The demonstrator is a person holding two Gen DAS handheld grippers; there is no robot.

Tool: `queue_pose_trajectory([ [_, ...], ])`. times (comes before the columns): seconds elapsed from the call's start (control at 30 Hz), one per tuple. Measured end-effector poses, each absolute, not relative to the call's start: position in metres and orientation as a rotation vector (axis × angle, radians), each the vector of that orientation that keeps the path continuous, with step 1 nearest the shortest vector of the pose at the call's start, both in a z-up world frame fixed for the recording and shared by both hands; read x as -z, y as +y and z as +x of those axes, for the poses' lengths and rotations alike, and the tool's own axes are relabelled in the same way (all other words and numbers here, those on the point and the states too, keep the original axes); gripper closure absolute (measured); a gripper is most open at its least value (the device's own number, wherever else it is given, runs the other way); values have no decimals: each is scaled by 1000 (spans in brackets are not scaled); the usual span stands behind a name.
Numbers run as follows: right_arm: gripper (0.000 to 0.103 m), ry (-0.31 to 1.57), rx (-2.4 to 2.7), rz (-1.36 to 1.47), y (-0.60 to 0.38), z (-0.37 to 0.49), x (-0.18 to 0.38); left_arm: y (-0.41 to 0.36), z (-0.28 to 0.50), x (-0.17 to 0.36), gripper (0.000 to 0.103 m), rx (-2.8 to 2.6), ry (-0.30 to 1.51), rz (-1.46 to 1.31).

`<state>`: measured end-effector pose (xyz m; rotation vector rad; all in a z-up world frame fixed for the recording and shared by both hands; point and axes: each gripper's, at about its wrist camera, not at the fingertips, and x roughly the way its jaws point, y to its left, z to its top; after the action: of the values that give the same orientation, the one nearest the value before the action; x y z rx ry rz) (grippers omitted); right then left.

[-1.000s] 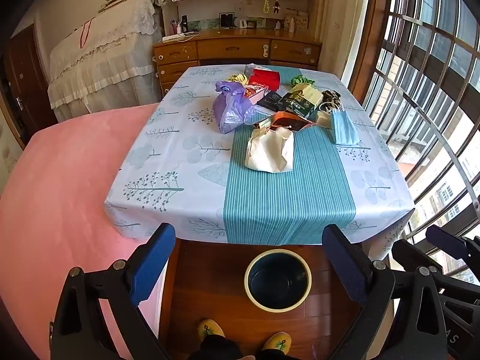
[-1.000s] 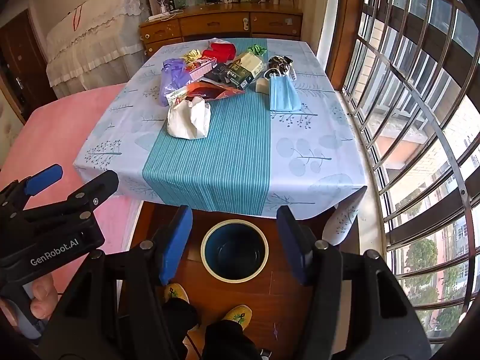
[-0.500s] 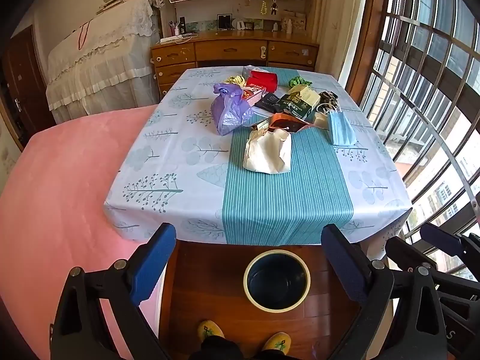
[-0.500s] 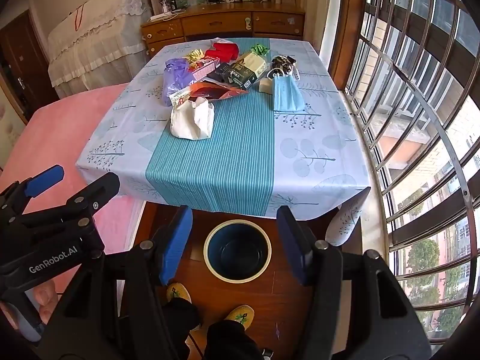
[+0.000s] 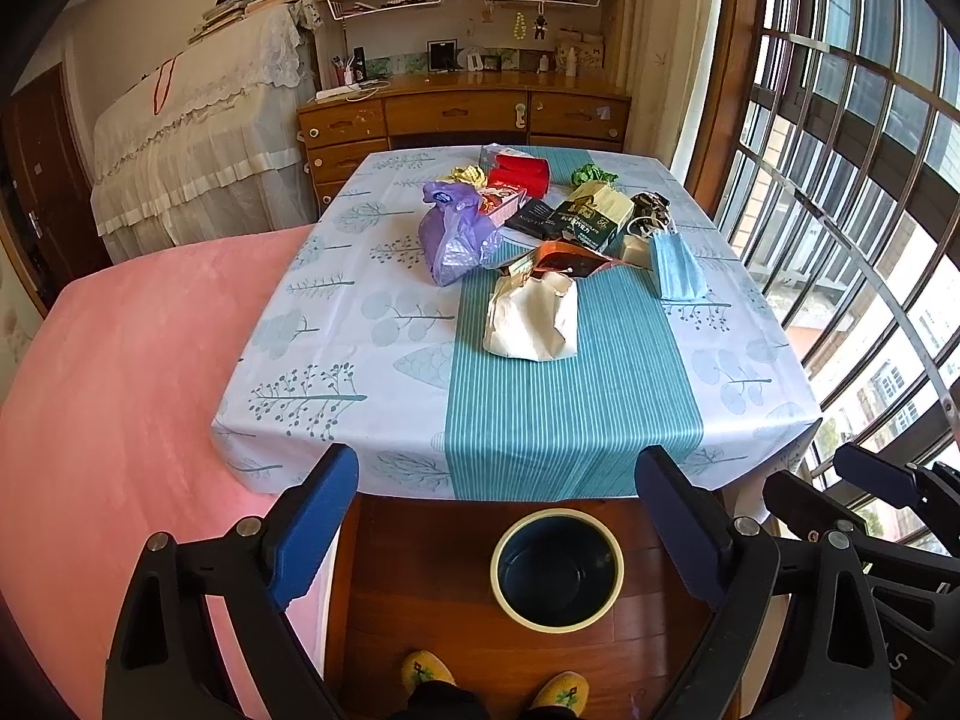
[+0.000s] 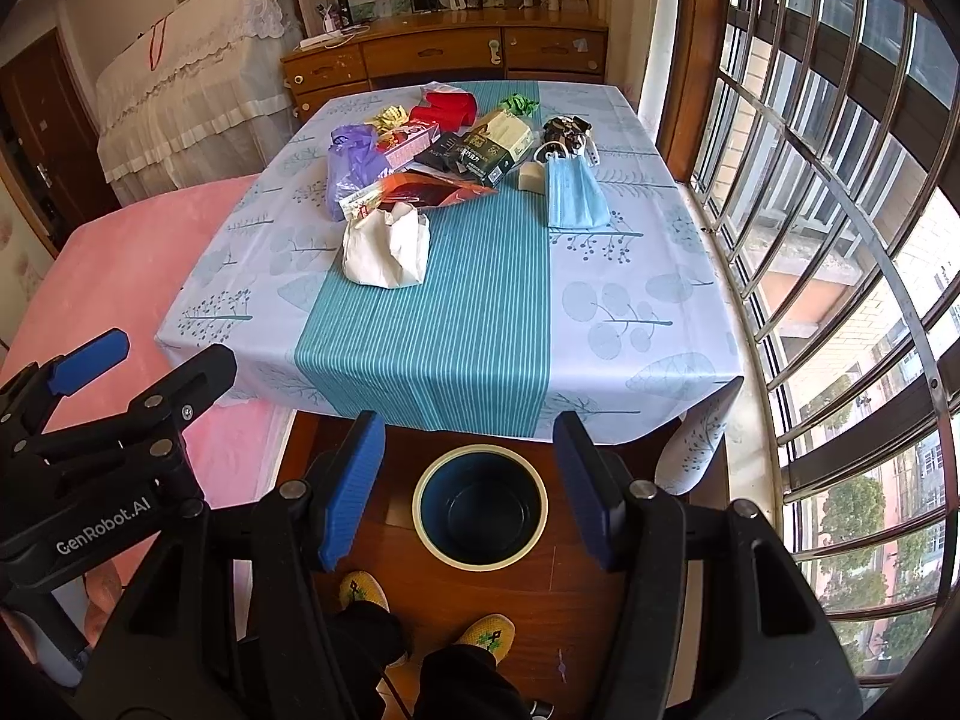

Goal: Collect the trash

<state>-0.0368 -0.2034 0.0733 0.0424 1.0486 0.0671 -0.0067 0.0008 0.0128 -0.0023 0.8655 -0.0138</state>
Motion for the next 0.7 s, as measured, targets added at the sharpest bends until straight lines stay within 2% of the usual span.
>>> queue_pose_trajectory([
  [0.7, 47, 1049, -74, 44, -200, -32, -75, 4, -1, -10, 8, 15, 884, -4],
])
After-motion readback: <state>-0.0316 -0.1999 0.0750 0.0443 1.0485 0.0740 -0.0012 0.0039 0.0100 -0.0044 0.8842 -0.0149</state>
